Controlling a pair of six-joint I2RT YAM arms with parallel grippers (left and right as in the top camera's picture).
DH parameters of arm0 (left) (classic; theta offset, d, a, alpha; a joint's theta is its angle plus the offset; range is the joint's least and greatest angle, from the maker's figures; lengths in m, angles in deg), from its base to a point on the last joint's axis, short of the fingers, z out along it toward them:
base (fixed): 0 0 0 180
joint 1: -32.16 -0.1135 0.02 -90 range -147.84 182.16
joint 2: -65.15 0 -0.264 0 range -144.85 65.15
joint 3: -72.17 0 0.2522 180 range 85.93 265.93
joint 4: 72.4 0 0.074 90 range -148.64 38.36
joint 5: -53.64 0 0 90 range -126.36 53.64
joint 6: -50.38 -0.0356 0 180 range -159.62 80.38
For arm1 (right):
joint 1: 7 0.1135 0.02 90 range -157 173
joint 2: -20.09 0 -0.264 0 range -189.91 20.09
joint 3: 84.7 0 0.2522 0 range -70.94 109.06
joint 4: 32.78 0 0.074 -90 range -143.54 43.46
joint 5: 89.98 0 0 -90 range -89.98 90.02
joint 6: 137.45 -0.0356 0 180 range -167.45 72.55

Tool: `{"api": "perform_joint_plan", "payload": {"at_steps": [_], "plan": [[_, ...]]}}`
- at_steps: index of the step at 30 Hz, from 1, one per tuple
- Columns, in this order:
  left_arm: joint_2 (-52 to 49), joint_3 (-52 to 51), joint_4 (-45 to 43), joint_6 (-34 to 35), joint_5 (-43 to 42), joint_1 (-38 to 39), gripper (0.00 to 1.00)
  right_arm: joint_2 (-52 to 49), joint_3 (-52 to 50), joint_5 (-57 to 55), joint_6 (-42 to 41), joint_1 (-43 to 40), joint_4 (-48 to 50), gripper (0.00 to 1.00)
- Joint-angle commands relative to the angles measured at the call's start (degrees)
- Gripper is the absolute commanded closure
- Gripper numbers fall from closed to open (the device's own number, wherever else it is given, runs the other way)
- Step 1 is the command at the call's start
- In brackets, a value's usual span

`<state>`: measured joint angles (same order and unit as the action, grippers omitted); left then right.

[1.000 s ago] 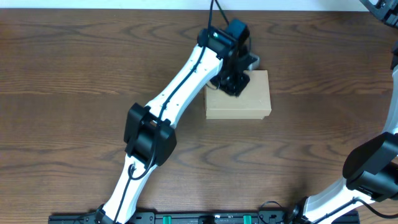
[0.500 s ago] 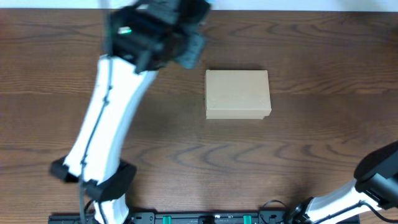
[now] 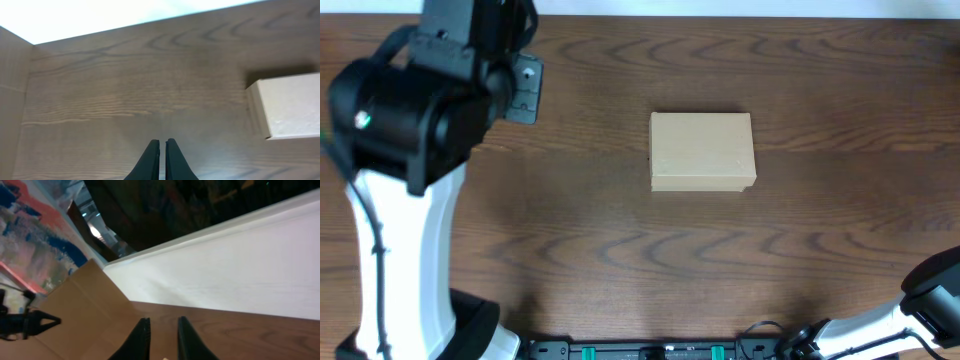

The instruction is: Pack container

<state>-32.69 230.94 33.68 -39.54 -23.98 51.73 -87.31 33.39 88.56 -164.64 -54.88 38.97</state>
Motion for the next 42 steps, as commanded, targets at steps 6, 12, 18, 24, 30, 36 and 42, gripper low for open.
{"api": "perform_joint_plan", "payload": {"at_steps": [6,12,18,24,30,36,42], "plan": [[10.62,-1.44,4.48,4.92,-4.74,-0.04,0.94,2.51,0.90,0.83,-0.22,-2.80,0.72,0.79],[21.66,-16.41,4.48,7.89,-4.87,-0.04,0.94,2.51,0.90,0.83,-0.22,-3.48,0.90,0.77],[31.69,-32.83,4.44,11.67,-4.48,-0.04,0.94,2.51,0.90,0.83,-0.22,-3.48,0.90,0.71],[41.97,-49.44,0.26,15.43,-7.74,-0.04,0.94,2.51,0.90,0.83,-0.22,-3.48,0.87,0.41],[51.19,-65.44,-7.65,18.03,-10.99,-0.04,0.94,2.51,0.90,0.83,-0.22,-3.48,0.87,0.01],[53.09,-72.57,-10.73,19.67,-10.47,-0.04,0.94,2.51,0.90,0.83,-0.20,-3.48,0.85,0.01],[52.89,-75.80,-13.75,19.67,-7.93,-0.04,0.70,2.49,0.90,0.83,-0.20,-3.48,0.85,0.01]]}}
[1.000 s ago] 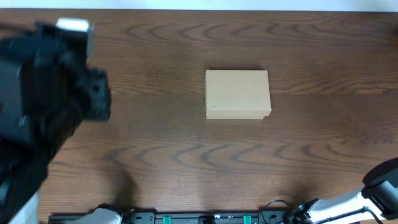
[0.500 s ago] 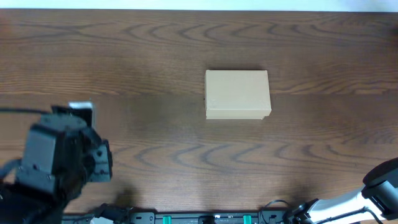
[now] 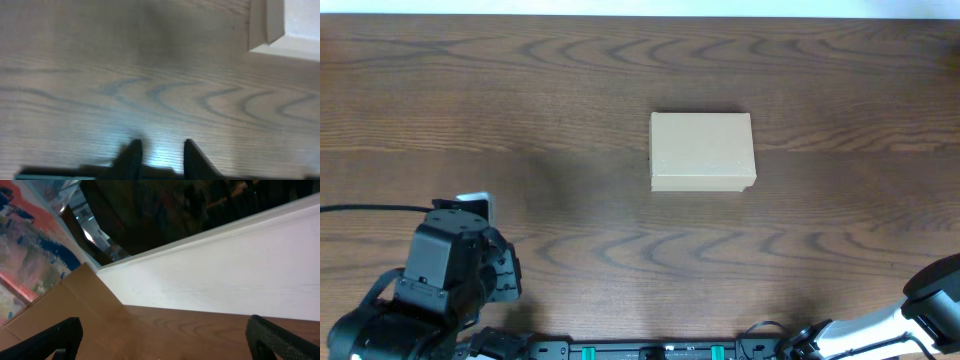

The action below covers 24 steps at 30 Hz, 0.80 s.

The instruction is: Pack container

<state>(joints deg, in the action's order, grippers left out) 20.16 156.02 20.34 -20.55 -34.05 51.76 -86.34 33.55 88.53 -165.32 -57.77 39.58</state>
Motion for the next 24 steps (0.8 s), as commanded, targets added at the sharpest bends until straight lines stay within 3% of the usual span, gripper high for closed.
{"api": "perform_joint_plan", "payload": {"at_steps": [1,6,7,8,9,12,14,19,20,24], "plan": [[0.04,-0.92,-0.39,0.68,2.43,-0.07,0.70,1.53,0.74,0.85,0.48,-0.59,0.24,0.01],[0.04,-0.94,-0.13,0.66,4.33,-0.07,0.69,1.53,0.74,0.85,0.48,-0.59,0.24,0.01],[0.04,-0.94,-0.17,0.66,4.31,-0.07,0.59,1.55,0.74,0.85,0.48,-0.59,0.24,0.01],[0.04,-0.94,-0.22,0.68,4.28,-0.07,0.43,1.53,0.74,0.85,0.48,-0.59,0.24,0.01],[0.04,-0.94,-0.17,0.68,4.26,-0.07,0.37,1.53,0.74,0.85,0.48,-0.59,0.24,0.01],[0.07,-0.94,0.31,0.68,4.04,-0.07,0.37,1.55,0.74,0.85,0.48,-0.59,0.24,0.01],[0.07,-0.94,0.48,0.66,4.04,-0.07,0.24,1.55,0.74,0.85,0.48,-0.59,0.24,0.01],[0.07,-0.94,0.50,0.68,3.76,-0.07,0.10,1.55,0.74,0.85,0.48,-0.59,0.24,0.01],[0.07,-0.94,0.55,0.66,3.65,-0.07,0.03,1.55,0.74,0.85,0.48,-0.59,0.24,0.01],[0.07,-0.94,0.55,0.66,3.67,-0.07,0.05,1.55,0.74,0.85,0.48,-0.59,0.24,0.01]]}}
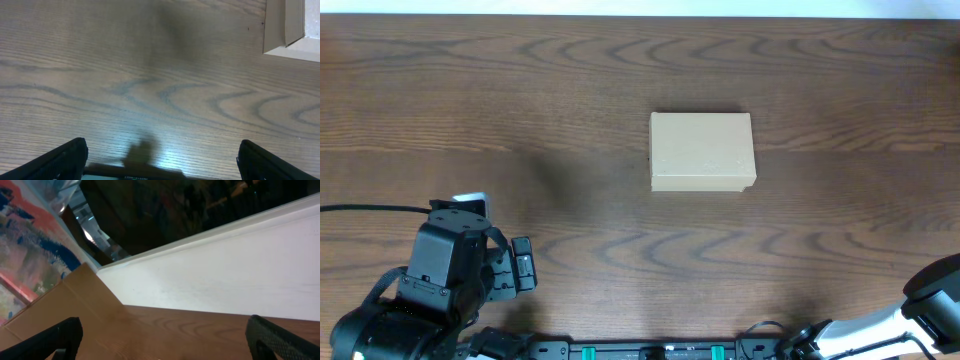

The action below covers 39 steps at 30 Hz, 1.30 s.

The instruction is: Pack container

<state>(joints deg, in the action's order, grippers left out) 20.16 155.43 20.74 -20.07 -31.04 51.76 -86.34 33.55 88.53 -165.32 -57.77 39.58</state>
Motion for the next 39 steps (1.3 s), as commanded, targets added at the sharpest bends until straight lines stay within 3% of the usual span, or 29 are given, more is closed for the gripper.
{"api": "perform_joint_plan", "payload": {"at_steps": [1,12,19,22,25,30,39], "plan": [[0.07,-0.35,0.13,0.17,0.66,-0.07,0.05,1.53,0.74,0.85,0.48,-0.59,0.24,0.01],[0.07,-0.35,-2.84,-0.74,3.93,-0.07,0.05,1.53,0.74,0.85,0.48,-0.59,0.24,0.01],[0.07,-0.66,-22.53,-14.86,4.79,-0.07,0.05,1.55,0.74,0.85,0.48,-0.59,0.24,0.01],[1.49,-2.71,-33.33,-23.30,1.86,-0.57,0.05,1.53,0.74,0.85,0.48,-0.59,0.24,0.01],[4.85,-7.52,-43.04,-27.52,-2.12,-2.45,0.05,1.53,0.74,0.85,0.48,-0.59,0.24,0.01],[12.59,-19.93,-54.95,-27.91,-7.61,-8.44,0.05,1.55,0.74,0.85,0.48,-0.59,0.24,0.01],[26.47,-36.63,-66.29,-28.65,-12.48,-20.72,0.05,1.55,0.74,0.85,0.48,-0.59,0.24,0.01]]}}
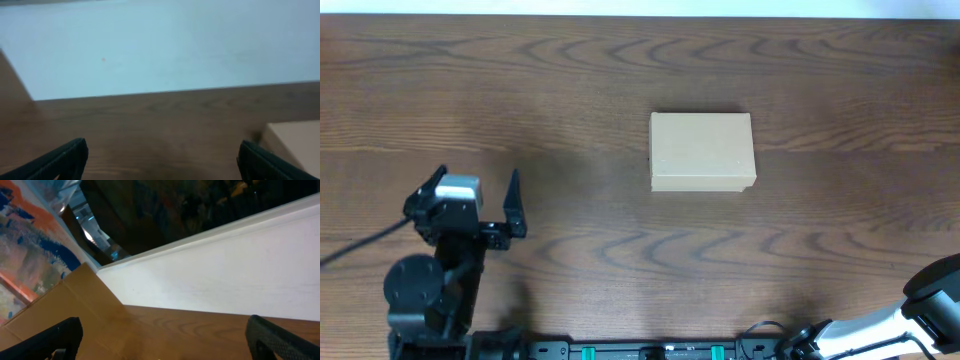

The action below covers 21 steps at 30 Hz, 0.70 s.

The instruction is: Pack container

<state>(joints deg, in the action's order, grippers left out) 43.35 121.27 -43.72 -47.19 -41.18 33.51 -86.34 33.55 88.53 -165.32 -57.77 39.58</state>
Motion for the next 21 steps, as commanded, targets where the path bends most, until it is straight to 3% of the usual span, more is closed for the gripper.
{"api": "perform_joint_plan", "payload": {"at_steps": [1,7,21], "plan": [[4.59,-3.82,-3.23,-2.29,-2.32,-3.28,0.05,1.53,0.74,0.85,0.48,-0.59,0.24,0.01],[11.69,-12.24,-10.97,-9.22,-2.29,-4.42,0.05,1.55,0.74,0.85,0.48,-0.59,0.24,0.01],[20.72,-27.12,-18.88,-6.43,-2.62,-4.44,0.05,1.55,0.74,0.85,0.48,-0.59,0.24,0.01]]}}
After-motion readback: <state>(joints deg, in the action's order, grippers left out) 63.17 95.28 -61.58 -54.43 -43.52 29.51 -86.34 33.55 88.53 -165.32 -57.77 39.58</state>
